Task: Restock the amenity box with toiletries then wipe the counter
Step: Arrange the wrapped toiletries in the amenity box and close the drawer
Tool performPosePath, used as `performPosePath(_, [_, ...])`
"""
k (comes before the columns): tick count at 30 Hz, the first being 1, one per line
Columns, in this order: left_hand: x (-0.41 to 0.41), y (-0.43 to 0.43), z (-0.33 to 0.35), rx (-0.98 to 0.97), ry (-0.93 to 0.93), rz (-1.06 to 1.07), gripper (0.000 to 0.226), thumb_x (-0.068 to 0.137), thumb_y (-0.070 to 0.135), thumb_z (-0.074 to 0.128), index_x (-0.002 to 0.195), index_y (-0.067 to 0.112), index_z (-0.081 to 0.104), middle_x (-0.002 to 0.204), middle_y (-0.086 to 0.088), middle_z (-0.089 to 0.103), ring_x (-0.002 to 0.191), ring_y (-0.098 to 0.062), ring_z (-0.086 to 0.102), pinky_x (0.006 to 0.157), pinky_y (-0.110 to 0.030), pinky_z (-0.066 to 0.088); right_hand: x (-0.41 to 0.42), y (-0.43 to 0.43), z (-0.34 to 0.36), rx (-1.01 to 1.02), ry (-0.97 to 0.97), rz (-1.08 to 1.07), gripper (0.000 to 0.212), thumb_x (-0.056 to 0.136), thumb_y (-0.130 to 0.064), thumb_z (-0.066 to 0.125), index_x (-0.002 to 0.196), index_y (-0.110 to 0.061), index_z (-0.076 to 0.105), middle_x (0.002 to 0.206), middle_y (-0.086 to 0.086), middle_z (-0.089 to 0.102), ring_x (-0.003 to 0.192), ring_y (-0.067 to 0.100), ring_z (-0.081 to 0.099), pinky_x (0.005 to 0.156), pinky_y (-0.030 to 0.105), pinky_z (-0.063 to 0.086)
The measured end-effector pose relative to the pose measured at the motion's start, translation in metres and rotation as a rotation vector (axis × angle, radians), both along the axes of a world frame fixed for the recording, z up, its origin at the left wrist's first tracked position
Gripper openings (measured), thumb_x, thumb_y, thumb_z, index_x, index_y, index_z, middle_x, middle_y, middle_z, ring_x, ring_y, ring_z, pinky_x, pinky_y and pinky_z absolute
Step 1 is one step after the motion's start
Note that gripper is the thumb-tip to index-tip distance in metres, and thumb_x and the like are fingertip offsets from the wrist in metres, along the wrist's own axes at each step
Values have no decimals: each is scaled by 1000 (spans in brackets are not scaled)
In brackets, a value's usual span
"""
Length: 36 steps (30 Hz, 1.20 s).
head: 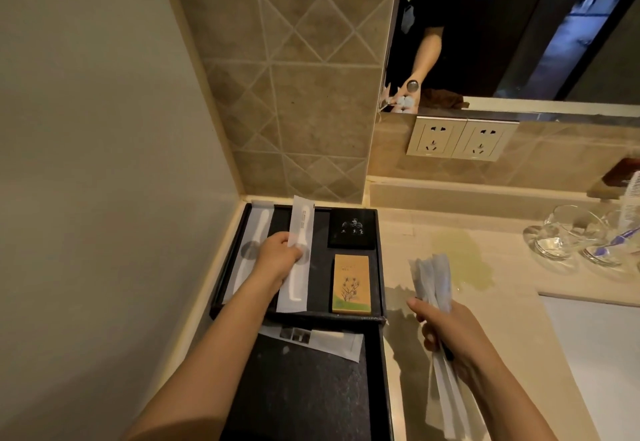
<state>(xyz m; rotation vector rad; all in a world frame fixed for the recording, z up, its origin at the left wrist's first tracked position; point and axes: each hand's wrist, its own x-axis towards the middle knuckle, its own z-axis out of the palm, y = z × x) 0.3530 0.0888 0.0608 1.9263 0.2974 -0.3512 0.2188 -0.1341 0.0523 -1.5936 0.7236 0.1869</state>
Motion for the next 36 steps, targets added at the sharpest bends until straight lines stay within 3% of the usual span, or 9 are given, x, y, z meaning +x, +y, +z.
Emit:
performPosePath(3, [-5, 0, -6, 131, -89, -44, 30, 87, 7, 56, 117, 8, 56, 104, -6, 59, 86, -13, 50, 60, -18, 37, -10, -3, -5, 0, 1, -14, 30, 83, -26, 68, 70, -2, 56, 39, 2, 45, 37, 16, 40, 45, 26, 34])
performPosePath(6, [-8, 1, -11, 264, -163, -84, 35, 87, 13, 58, 122, 8, 54, 112, -10, 62, 91, -16, 52, 73, -25, 41, -15, -2, -7, 6, 7, -20, 32, 82, -28, 68, 69, -2, 55, 40, 4, 44, 38, 17, 39, 45, 26, 35])
performPosePath(10, [-12, 3, -21, 529, -279, -131, 60, 90, 23, 54, 144, 13, 31, 140, -13, 41, 128, -27, 35, 101, -35, 34, -18, 2, -10, 20, 16, -22, 31, 82, -26, 68, 69, -2, 55, 42, 5, 44, 39, 17, 39, 44, 25, 35])
performPosePath(13, [-19, 1, -26, 669, -449, -249, 53, 93, 21, 48, 144, 18, 32, 147, -5, 33, 133, -23, 26, 106, -34, 27, -17, 3, -11, 17, 19, -28, 29, 82, -25, 68, 71, -1, 55, 42, 5, 45, 39, 17, 39, 45, 26, 36])
performPosePath(17, [-20, 2, -36, 762, -472, -411, 46, 97, 21, 40, 142, 18, 36, 153, 1, 29, 135, -21, 26, 108, -34, 23, -16, 5, -12, 7, 7, -31, 30, 82, -26, 68, 71, -1, 56, 45, 6, 45, 41, 17, 40, 47, 28, 36])
performPosePath(24, [-14, 8, -41, 791, -522, -453, 47, 98, 21, 38, 144, 17, 34, 154, 1, 29, 135, -18, 28, 106, -31, 24, -15, 8, -16, 58, 2, -34, 26, 81, -23, 70, 73, -2, 55, 54, 10, 47, 42, 16, 40, 47, 28, 36])
performPosePath(30, [-11, 8, -39, 806, -503, -459, 45, 97, 25, 38, 142, 20, 37, 152, 2, 32, 134, -20, 28, 106, -35, 25, -15, 8, -13, 160, -32, -37, 28, 83, -24, 68, 69, -3, 55, 46, 7, 50, 42, 17, 44, 50, 30, 40])
performPosePath(33, [-15, 3, -25, 679, -519, -340, 42, 96, 22, 41, 138, 18, 44, 144, -1, 45, 130, -20, 32, 105, -35, 27, -16, 4, -6, 240, -34, -50, 27, 84, -24, 67, 70, -4, 55, 46, 6, 50, 45, 18, 45, 54, 31, 42])
performPosePath(36, [-34, -11, 4, 368, -469, -113, 36, 94, 18, 46, 130, 18, 52, 132, -2, 55, 124, -18, 42, 100, -29, 35, -15, -1, 6, 329, -70, -53, 22, 85, -24, 64, 80, -4, 56, 54, 8, 53, 49, 19, 48, 58, 34, 42])
